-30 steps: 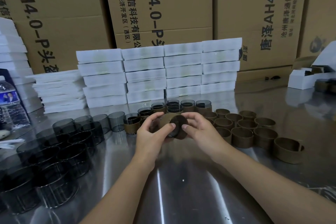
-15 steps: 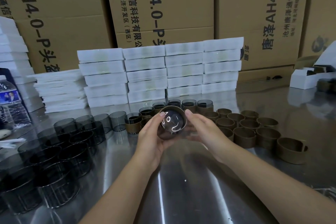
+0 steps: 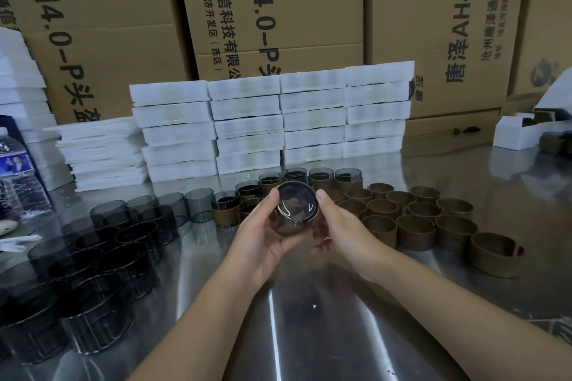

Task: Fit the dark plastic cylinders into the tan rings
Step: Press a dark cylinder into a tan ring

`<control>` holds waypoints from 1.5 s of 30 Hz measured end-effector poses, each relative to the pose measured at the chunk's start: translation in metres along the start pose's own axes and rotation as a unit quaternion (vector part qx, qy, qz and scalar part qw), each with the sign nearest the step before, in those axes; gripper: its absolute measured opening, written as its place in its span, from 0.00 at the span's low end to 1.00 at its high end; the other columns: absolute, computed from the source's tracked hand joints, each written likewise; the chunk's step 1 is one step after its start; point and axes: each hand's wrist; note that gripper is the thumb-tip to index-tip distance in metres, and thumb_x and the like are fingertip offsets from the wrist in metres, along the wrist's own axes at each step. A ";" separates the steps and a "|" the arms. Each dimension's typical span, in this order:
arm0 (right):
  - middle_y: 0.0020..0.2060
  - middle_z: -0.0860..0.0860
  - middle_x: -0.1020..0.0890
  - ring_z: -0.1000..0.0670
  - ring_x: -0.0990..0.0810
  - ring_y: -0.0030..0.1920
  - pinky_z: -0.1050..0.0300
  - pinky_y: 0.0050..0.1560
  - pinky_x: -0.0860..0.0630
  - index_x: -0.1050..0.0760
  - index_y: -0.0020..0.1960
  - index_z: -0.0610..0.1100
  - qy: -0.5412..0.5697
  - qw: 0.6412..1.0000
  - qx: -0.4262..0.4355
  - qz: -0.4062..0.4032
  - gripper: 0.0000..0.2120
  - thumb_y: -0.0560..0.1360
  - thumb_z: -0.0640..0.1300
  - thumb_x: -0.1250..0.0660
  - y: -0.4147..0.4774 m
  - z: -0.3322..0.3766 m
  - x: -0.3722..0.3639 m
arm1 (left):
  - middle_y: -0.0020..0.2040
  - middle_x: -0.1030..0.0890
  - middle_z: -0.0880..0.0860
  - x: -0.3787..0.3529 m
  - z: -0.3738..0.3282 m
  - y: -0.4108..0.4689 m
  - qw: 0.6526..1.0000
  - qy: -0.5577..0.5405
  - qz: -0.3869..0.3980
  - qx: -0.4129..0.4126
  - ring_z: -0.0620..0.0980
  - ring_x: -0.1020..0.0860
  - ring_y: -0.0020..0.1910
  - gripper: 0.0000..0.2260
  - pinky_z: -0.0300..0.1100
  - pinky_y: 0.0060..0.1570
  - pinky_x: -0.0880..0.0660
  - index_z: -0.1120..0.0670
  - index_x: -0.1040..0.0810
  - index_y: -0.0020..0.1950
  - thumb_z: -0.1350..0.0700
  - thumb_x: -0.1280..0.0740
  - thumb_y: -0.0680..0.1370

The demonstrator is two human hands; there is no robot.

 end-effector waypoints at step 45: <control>0.42 0.50 0.21 0.53 0.26 0.30 0.61 0.27 0.28 0.24 0.53 0.50 -0.026 0.999 -0.035 -0.025 0.15 0.82 0.56 0.47 0.004 -0.003 0.005 | 0.50 0.18 0.55 0.019 -0.017 0.008 0.927 -0.136 -0.321 -0.136 0.51 0.18 0.50 0.11 0.43 0.34 0.18 0.55 0.22 0.51 0.50 0.28 0.75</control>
Point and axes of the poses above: each hand's wrist, its own y-axis towards the middle knuckle, its own x-axis out of the back of the hand, z = x × y
